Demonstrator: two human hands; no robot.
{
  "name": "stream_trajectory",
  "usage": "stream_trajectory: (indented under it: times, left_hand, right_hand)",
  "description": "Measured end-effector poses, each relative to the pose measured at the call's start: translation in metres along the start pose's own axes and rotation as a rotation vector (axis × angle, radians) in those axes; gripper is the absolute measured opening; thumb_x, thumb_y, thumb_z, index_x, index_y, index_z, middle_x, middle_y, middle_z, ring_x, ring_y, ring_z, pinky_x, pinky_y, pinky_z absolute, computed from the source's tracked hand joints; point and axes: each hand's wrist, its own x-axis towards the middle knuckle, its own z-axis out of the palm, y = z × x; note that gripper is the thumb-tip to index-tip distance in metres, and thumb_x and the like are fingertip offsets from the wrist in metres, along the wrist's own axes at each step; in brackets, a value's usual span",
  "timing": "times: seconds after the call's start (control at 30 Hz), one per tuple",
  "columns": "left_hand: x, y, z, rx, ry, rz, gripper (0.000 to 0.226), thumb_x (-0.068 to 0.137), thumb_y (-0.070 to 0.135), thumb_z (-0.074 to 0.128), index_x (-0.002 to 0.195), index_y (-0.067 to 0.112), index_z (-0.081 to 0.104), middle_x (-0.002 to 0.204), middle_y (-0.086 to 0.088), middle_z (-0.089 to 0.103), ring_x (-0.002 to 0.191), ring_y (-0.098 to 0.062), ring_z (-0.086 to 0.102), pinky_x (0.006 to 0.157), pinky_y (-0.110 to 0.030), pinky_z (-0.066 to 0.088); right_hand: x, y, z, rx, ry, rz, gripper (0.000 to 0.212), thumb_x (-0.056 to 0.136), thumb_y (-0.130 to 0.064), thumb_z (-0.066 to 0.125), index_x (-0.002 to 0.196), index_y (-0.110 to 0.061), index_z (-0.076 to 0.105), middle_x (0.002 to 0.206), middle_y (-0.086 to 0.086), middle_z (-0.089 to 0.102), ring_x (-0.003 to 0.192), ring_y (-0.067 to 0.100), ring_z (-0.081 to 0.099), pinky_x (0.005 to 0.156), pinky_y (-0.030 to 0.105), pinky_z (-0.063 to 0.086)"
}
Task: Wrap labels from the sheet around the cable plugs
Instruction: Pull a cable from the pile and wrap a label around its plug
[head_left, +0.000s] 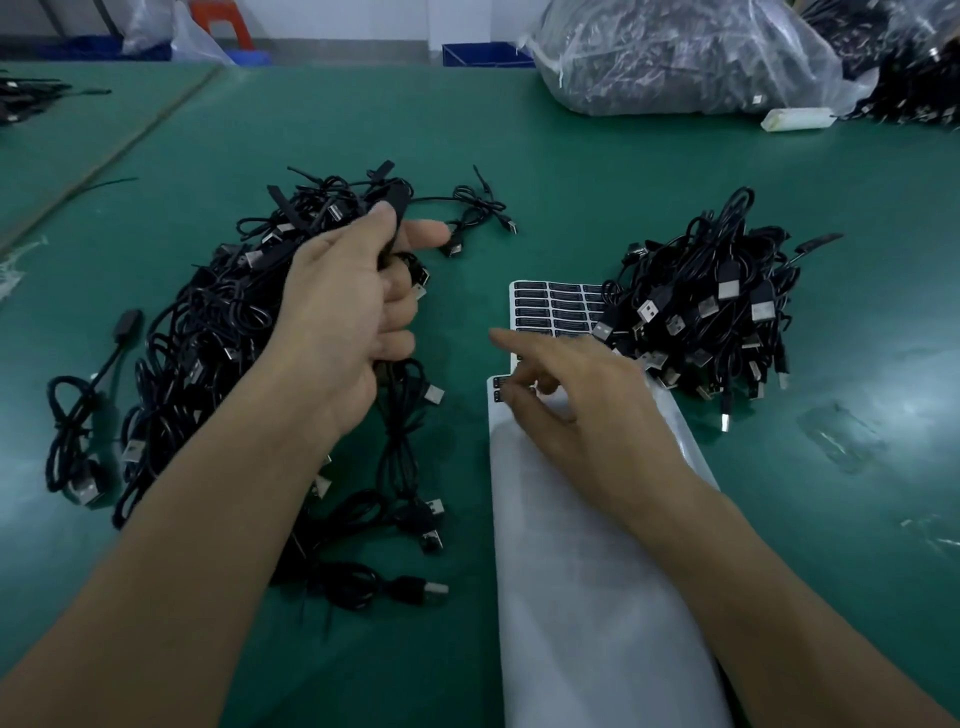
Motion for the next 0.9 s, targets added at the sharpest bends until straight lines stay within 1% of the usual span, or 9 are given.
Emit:
stream_trajectory:
  times: [0.07,0.2,0.37,0.47,0.53,0.6,0.73,0.8,0.9]
  left_hand:
    - [0.002,0.004,-0.005,0.083,-0.018,0.014,0.049,0.107,0.04,0.042,0.081,0.019,0.077,0.052,0.008,0.026,0.042,-0.008,0.017,0.035,-0.017,0.019]
    - [0.002,0.003,-0.006,0.311,-0.161,-0.041,0.057,0.106,0.051,0.038,0.077,0.023,0.079,0.051,0.011,0.03,0.042,-0.007,0.022,0.034,-0.018,0.021]
    - [-0.004,-0.022,0.01,0.573,-0.353,-0.038,0.041,0.107,0.04,0.044,0.084,0.019,0.071,0.053,0.011,0.032,0.044,-0.007,0.026,0.043,-0.022,0.024]
    - [-0.002,-0.04,0.015,0.71,-0.355,-0.014,0.029,0.105,0.033,0.047,0.097,0.015,0.069,0.049,0.014,0.036,0.042,-0.005,0.031,0.05,-0.028,0.027]
    - [0.0,-0.048,0.015,0.799,-0.332,0.013,0.023,0.104,0.031,0.05,0.111,0.014,0.064,0.062,0.013,0.051,0.05,-0.005,0.042,0.054,-0.03,0.036]
    - [0.0,-0.052,0.013,0.837,-0.289,0.057,0.015,0.104,0.031,0.051,0.113,0.02,0.058,0.073,0.005,0.055,0.058,-0.011,0.047,0.057,-0.03,0.039]
    - [0.0,-0.052,0.012,0.803,-0.255,0.146,0.022,0.106,0.027,0.044,0.09,0.025,0.06,0.067,-0.003,0.054,0.059,-0.018,0.048,0.059,-0.039,0.044]
    - [-0.002,-0.051,0.015,0.829,-0.251,0.13,0.028,0.107,0.027,0.041,0.088,0.016,0.059,0.073,-0.009,0.059,0.063,-0.019,0.051,0.062,-0.043,0.048]
    - [-0.003,-0.052,0.016,0.869,-0.233,0.081,0.037,0.104,0.038,0.042,0.094,0.005,0.055,0.085,-0.011,0.063,0.073,-0.02,0.054,0.06,-0.035,0.041]
  right_hand:
    - [0.002,-0.002,-0.004,-0.121,0.006,0.118,0.039,0.093,-0.026,0.066,0.132,-0.022,0.063,0.107,-0.003,0.068,0.105,0.022,0.056,0.095,0.035,0.044]
    - [0.002,-0.009,-0.01,-0.342,-0.204,0.329,0.063,0.085,-0.06,0.06,0.14,-0.03,0.054,0.136,-0.006,0.05,0.132,0.02,0.038,0.116,0.041,0.027]
    - [0.001,-0.016,-0.013,-0.336,-0.254,0.379,0.071,0.078,-0.07,0.052,0.14,-0.035,0.05,0.139,-0.01,0.043,0.137,0.015,0.03,0.113,0.041,0.015]
    - [0.002,-0.017,-0.015,-0.284,-0.269,0.382,0.065,0.079,-0.065,0.052,0.137,-0.036,0.051,0.133,-0.011,0.044,0.132,0.016,0.034,0.109,0.045,0.02]
    - [0.002,-0.017,-0.016,-0.249,-0.254,0.38,0.061,0.079,-0.056,0.058,0.135,-0.035,0.052,0.131,-0.012,0.043,0.129,0.017,0.036,0.107,0.045,0.024]
    - [0.002,-0.015,-0.017,-0.205,-0.247,0.365,0.062,0.077,-0.049,0.064,0.135,-0.033,0.054,0.131,-0.01,0.044,0.127,0.018,0.04,0.108,0.044,0.032]
    - [0.003,-0.007,-0.017,-0.057,-0.221,0.333,0.058,0.076,-0.039,0.079,0.131,-0.031,0.06,0.121,-0.006,0.05,0.108,0.01,0.049,0.089,0.017,0.034]
    - [0.004,-0.003,-0.017,0.01,-0.191,0.321,0.057,0.074,-0.037,0.084,0.126,-0.031,0.063,0.115,-0.007,0.054,0.092,0.003,0.049,0.078,0.006,0.033]
    - [0.004,-0.001,-0.016,0.115,-0.106,0.317,0.051,0.072,-0.028,0.089,0.118,-0.032,0.067,0.107,-0.01,0.061,0.081,-0.001,0.054,0.075,0.002,0.037]
